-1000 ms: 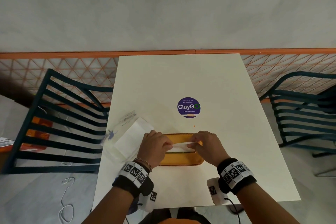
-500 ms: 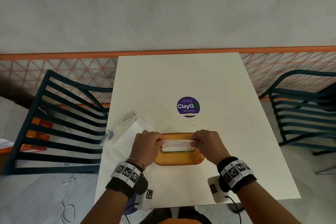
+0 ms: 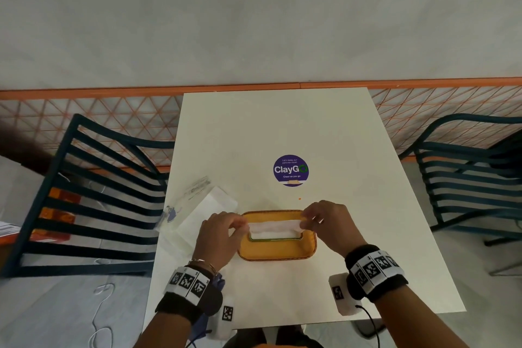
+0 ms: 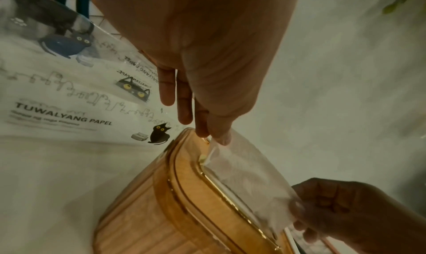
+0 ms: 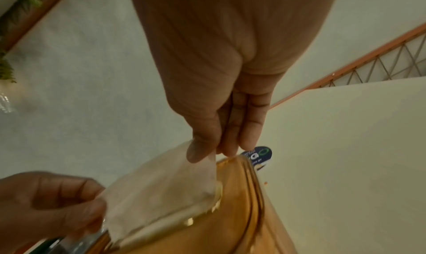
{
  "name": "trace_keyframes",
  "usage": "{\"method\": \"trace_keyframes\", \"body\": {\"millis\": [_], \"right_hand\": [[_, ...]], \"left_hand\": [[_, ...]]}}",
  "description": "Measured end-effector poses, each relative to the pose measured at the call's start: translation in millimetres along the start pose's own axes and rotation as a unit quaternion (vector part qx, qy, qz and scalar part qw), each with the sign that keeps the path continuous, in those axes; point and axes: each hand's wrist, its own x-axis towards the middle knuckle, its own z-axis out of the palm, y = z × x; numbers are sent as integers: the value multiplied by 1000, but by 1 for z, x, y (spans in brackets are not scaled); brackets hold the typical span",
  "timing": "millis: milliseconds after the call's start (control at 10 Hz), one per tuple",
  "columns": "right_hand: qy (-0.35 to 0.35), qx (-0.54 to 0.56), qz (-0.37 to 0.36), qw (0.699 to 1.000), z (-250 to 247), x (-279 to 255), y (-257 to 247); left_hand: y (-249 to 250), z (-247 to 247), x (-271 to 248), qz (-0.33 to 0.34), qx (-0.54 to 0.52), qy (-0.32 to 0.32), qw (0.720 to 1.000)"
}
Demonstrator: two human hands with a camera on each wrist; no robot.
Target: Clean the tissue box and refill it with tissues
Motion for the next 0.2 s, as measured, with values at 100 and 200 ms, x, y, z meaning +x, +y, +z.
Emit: {"method": "trace_keyframes", "body": {"millis": [100, 200], "right_hand": [[45, 26, 0, 999, -28, -4, -6], [140, 62, -20, 988, -71, -22, -20]], "left_hand": [[-9, -15, -14, -55, -61, 28, 996], [-16, -32, -40, -121, -85, 43, 988]]}}
